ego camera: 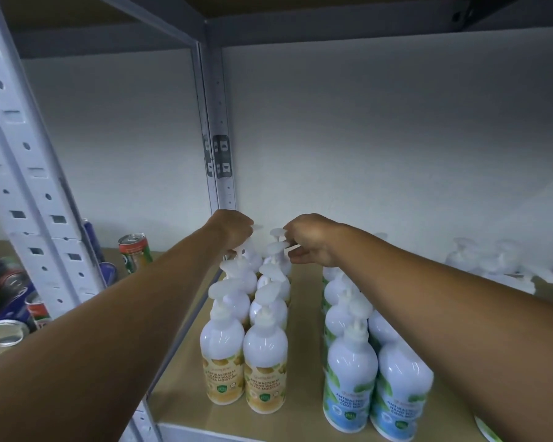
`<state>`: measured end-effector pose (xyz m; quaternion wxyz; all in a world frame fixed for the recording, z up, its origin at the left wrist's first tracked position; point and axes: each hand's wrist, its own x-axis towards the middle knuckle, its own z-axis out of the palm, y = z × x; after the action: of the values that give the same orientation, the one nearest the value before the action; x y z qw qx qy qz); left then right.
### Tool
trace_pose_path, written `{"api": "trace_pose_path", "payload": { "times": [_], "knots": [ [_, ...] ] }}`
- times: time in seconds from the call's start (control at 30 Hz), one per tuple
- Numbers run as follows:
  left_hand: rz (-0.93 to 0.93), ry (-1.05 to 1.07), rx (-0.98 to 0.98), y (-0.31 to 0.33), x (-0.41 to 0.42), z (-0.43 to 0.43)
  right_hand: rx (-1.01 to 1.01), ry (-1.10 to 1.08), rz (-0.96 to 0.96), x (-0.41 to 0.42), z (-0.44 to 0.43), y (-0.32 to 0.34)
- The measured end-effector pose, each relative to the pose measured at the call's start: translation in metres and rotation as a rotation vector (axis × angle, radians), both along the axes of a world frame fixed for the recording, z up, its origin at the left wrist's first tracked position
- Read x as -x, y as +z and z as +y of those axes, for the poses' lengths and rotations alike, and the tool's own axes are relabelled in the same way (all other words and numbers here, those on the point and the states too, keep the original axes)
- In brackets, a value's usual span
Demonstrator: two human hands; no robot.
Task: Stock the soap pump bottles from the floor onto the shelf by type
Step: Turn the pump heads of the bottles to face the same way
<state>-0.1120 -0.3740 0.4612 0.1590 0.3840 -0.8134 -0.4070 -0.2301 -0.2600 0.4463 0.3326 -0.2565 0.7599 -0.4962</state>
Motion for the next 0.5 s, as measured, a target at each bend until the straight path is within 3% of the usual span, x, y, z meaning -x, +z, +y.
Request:
{"api": "trace_pose_path", "payload": {
  "times": [0.27, 0.5],
  "knots": [
    [0.091, -0.004, -0.236, -0.0047, -0.0042, -0.0090, -0.043, -0.016, 0.009, 0.0022, -0.0024, 0.0001],
    [0.128, 0.006, -0.282, -0.0042, -0.0055, -0.0069, -0.028, -0.026, 0.001, 0.0009, -0.0016, -0.0008]
  ]
}}
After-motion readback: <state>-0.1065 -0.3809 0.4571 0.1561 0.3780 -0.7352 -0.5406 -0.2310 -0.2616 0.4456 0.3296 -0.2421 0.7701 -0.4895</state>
